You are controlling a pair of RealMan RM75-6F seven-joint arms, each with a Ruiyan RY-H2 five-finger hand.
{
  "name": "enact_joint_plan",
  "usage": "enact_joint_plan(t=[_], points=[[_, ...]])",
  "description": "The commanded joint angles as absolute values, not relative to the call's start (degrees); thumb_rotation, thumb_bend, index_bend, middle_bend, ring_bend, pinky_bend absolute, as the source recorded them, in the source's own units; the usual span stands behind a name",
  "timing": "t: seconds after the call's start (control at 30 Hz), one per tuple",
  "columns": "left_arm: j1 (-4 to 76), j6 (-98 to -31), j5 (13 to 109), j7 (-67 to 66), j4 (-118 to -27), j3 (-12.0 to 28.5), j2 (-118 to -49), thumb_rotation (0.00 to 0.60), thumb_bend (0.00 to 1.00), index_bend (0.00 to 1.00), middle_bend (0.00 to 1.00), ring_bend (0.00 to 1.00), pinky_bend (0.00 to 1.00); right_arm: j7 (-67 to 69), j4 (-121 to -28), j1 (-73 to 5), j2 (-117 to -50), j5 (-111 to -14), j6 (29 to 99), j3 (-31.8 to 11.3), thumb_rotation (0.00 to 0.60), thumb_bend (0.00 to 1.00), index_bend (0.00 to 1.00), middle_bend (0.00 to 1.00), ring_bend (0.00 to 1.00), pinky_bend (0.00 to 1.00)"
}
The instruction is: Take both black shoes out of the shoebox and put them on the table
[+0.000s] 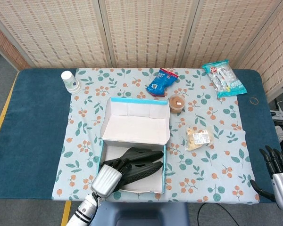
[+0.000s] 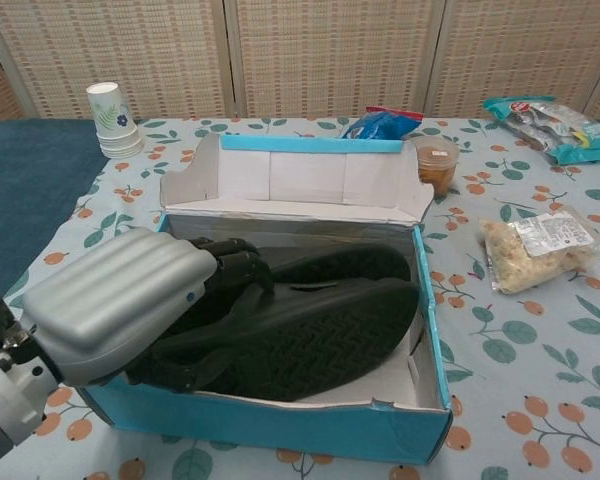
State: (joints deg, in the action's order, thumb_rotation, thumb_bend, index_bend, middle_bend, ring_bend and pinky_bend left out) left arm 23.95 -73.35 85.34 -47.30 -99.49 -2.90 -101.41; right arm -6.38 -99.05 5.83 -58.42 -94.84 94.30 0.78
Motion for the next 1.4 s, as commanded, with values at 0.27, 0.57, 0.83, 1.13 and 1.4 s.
enact_joint_plan(t=[0.27,0.57,0.83,1.13,1.4], points=[[22.4,-74.4,87.6,-47.4,-97.2,-4.3,-102.2,0.6,0.38,0.27,0.21,0.33,0.52,-6.4,-99.1,6.1,-58.4,-95.3,94.8,1.0,0.511,0.17,0.0,0.0,0.0,0.0],[21.8,-74.3,89.6,-47.6,-93.9,-4.7,-103.5,0.6,0.39,0.29,0.32,0.44,0.57,-5.8,-99.0,6.3,-58.1,-95.0,95.1,0.9,0.512,0.17,0.0,0.0,0.0,0.0],[21.4,-72.8,88.4,-46.5,-92.2,-4.1,-104.5,0.6,0.44,0.56,0.67,0.68,0.72,-5.9,-99.0,6.2,-58.2,-94.9,95.0,0.8,0.511,0.17,0.0,0.0,0.0,0.0],[22.3,-68.8,85.0,-48.4,-96.0,-3.7,-101.5,0.6,0.49,0.68,0.81,0.78,0.79,-6.4,-99.1,6.1,-58.4,-94.5,94.7,0.6,0.511,0.17,0.0,0.0,0.0,0.0],[22.8,-66.7,82.4,-51.6,-97.5,-3.6,-100.1,0.6,0.51,0.7,0.81,0.78,0.79,-6.8,-99.2,6.2,-58.5,-94.5,94.7,0.6,0.511,0.17,0.0,0.0,0.0,0.0]])
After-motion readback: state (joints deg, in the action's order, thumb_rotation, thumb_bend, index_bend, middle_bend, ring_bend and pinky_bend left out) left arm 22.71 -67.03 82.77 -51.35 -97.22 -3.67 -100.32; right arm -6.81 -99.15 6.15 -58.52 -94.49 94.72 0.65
